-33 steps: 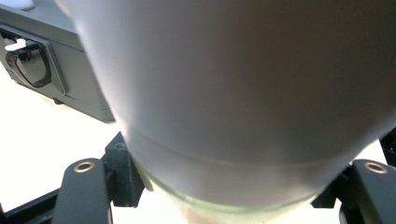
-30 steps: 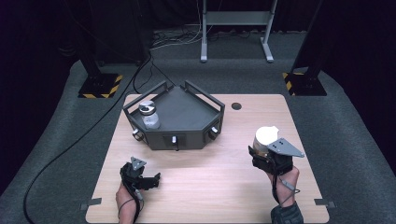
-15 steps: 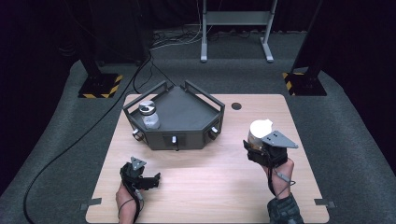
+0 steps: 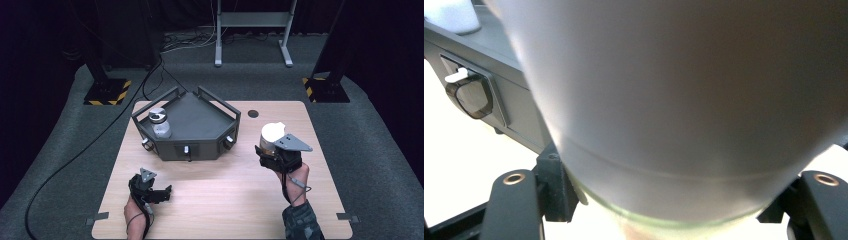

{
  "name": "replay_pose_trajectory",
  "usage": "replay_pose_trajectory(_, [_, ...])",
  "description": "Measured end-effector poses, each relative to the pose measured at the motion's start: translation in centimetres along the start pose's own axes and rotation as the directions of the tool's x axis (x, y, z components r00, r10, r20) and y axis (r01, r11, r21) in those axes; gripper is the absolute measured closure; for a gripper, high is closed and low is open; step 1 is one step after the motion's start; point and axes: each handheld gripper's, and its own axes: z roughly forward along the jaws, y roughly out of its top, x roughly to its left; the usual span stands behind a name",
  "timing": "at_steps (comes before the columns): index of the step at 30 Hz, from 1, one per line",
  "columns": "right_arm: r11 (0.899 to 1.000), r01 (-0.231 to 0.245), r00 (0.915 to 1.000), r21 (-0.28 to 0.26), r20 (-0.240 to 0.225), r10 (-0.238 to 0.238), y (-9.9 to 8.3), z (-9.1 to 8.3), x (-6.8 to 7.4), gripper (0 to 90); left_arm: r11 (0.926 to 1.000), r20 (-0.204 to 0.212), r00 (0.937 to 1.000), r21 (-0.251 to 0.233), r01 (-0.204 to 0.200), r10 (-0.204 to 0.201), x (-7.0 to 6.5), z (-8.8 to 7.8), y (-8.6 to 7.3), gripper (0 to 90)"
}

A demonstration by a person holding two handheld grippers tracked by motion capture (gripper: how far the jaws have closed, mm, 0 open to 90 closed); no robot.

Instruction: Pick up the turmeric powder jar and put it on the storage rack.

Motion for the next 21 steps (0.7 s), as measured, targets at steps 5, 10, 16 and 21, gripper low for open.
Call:
replay_pose_trajectory(5, [1.0,0.004,1.0,0.0,-0.007,-0.004,0.5,0.5,0.0,29.9,1.0,0.0,1.0,0.0,0.0,0.0,0.0,0.0,0.0,0.3])
replay_pose_trajectory(10, [1.0,0.003,0.9999,-0.002,-0.015,-0.003,0.9,0.9,-0.2,29.9,1.0,0.0,1.0,0.0,0.0,0.0,0.0,0.0,0.0,0.3])
replay_pose_trajectory(16, [1.0,0.002,0.9997,-0.004,-0.025,-0.002,1.2,1.3,-0.3,29.9,1.0,0.0,1.0,0.0,0.0,0.0,0.0,0.0,0.0,0.3])
replay_pose_trajectory(21, [1.0,0.01,0.9997,0.002,-0.021,-0.01,1.5,1.6,-0.4,29.9,1.0,0.0,1.0,0.0,0.0,0.0,0.0,0.0,0.0,0.3])
